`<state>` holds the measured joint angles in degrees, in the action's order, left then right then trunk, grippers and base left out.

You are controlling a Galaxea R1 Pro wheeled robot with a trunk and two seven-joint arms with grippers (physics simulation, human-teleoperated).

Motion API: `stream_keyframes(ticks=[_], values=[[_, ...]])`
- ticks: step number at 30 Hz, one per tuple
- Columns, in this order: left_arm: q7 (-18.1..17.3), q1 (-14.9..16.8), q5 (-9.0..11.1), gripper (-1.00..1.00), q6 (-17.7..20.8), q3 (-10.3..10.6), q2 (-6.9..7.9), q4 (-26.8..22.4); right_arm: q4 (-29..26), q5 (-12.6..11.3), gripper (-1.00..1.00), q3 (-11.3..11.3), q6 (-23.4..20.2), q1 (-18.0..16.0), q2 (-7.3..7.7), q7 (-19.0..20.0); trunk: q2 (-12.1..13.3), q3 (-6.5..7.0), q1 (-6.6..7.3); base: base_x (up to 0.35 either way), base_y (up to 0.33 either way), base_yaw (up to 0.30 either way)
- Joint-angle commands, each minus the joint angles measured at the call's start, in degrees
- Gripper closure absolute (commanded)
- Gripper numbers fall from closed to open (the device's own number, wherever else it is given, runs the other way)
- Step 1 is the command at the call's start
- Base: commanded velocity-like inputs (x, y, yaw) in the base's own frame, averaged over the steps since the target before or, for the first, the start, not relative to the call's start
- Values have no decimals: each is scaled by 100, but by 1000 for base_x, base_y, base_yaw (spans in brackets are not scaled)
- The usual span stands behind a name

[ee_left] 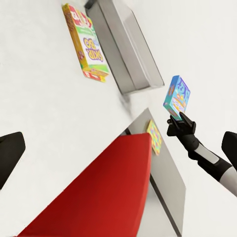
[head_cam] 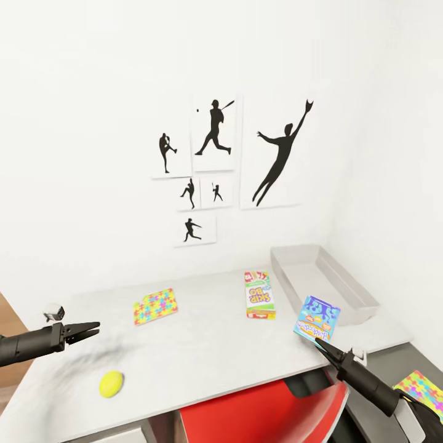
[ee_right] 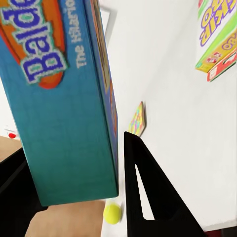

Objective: Put all the toys in the child's room - the three board games (two on the bed and one on the table), the two jigsaw puzzles on the table, and the tennis ball on the table - inside the toy box on the table in the child's room.

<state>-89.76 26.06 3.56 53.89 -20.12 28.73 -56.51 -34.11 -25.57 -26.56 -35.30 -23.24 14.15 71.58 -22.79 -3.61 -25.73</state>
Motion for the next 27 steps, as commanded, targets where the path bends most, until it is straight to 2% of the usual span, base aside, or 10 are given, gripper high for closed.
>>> stream_keyframes(ticks=[1,14,27], values=[[-24,5,-4,-100,61,0,1,0,1,-18,100,-5,-47,-5,0,8,-13,-13,-5,126,-1,0],[-24,5,-4,-100,57,0,1,0,1,-18,100,-7,-47,-5,0,5,-13,-13,-5,87,-25,0],[-24,5,-4,-100,60,0,1,0,1,-18,100,-7,-49,-5,0,-3,-13,-13,-5,10,-9,0]])
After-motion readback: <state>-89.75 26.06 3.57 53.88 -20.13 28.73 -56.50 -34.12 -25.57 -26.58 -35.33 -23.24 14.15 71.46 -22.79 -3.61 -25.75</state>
